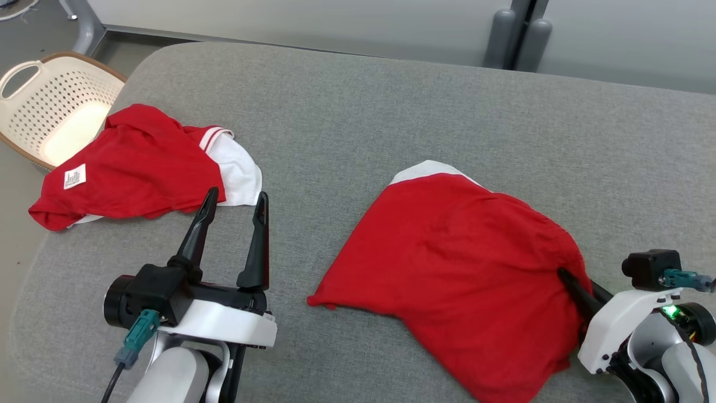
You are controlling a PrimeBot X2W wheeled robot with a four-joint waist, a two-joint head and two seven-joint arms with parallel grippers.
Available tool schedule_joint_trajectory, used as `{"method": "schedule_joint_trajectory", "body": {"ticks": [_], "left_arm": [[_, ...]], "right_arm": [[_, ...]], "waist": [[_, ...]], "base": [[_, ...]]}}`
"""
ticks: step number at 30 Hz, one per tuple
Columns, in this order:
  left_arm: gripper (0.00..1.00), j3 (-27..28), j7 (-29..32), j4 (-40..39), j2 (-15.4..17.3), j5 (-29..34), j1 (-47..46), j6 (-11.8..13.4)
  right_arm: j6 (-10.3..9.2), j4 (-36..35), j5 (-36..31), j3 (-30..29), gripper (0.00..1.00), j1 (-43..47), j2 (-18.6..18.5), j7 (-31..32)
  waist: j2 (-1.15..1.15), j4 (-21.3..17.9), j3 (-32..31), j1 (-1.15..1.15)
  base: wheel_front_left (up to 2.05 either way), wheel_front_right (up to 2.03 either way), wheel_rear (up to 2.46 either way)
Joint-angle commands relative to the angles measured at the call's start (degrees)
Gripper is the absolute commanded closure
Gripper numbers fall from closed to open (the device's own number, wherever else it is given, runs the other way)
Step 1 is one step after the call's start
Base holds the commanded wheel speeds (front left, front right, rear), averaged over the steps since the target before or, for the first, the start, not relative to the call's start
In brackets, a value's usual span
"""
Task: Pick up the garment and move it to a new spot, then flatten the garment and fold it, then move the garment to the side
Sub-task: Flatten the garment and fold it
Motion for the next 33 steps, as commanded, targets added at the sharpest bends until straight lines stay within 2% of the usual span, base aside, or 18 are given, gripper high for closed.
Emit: {"method": "schedule_joint_trajectory", "body": {"ticks": [1, 6, 11, 16, 22, 24, 25, 28, 33], "left_arm": [[0.00, 0.34, -0.15, 0.35, 0.20, 0.57, -0.67, -0.32], [0.00, 1.08, -0.14, 1.10, -0.08, 0.73, -0.65, -0.92], [0.00, 1.88, -0.15, 1.75, 0.12, 1.25, -0.42, -1.63], [0.00, 2.35, -0.15, 2.64, 0.74, 0.95, 0.43, -2.14], [0.00, 2.59, 0.01, 3.67, 1.30, 0.23, 1.80, -1.98], [0.00, 2.74, 0.15, 3.74, 1.39, -0.11, 2.35, -1.75], [0.00, 2.79, 0.25, 3.73, 1.54, -0.18, 2.50, -1.73], [0.00, 3.00, 0.54, 3.48, 2.27, -0.23, 3.56, -1.55], [0.00, 3.83, 0.82, 2.64, 3.26, -0.63, 5.67, -0.46]], "right_arm": [[-0.06, -0.58, 0.27, 0.01, 1.00, -0.53, -0.30, -1.16], [-0.06, -3.42, -0.76, -1.11, 1.00, 1.01, -0.29, -4.94], [-0.05, -9.39, -4.89, -6.39, 1.00, 7.38, 0.69, -9.72], [-0.05, -13.99, -9.20, -13.80, 1.00, 18.48, 5.10, -10.45], [-0.05, -10.62, -13.07, -16.14, 1.00, 28.12, 12.21, -9.15], [-0.06, -8.80, -13.57, -16.08, 0.52, 28.63, 14.00, -9.39], [-0.07, -8.48, -13.55, -16.07, 0.00, 28.16, 14.61, -9.87], [-0.04, -9.92, -13.31, -16.05, 0.00, 25.94, 15.31, -11.92], [-0.04, -17.37, -12.30, -15.35, 0.00, 24.20, 13.73, -13.86]], "waist": [[0.00, -0.75, -0.13, 0.00], [0.00, -2.56, -0.43, 0.00], [0.00, -4.96, -0.82, 0.00], [0.00, -7.19, -1.34, 0.00], [0.00, -8.85, -2.44, 0.00], [0.00, -9.42, -2.53, 0.00], [0.00, -9.71, -2.65, 0.00], [0.00, -10.74, -3.22, 0.00], [0.00, -12.51, -4.62, 0.00]], "base": [[0.00, 0.00, 0.00], [0.00, 0.00, 0.00], [0.00, 0.00, 0.00], [0.00, 0.00, 0.00], [0.00, 0.00, 0.00], [0.00, 0.00, 0.00], [0.00, 0.00, 0.00], [0.00, 0.00, 0.00], [0.00, 0.00, 0.00]]}}
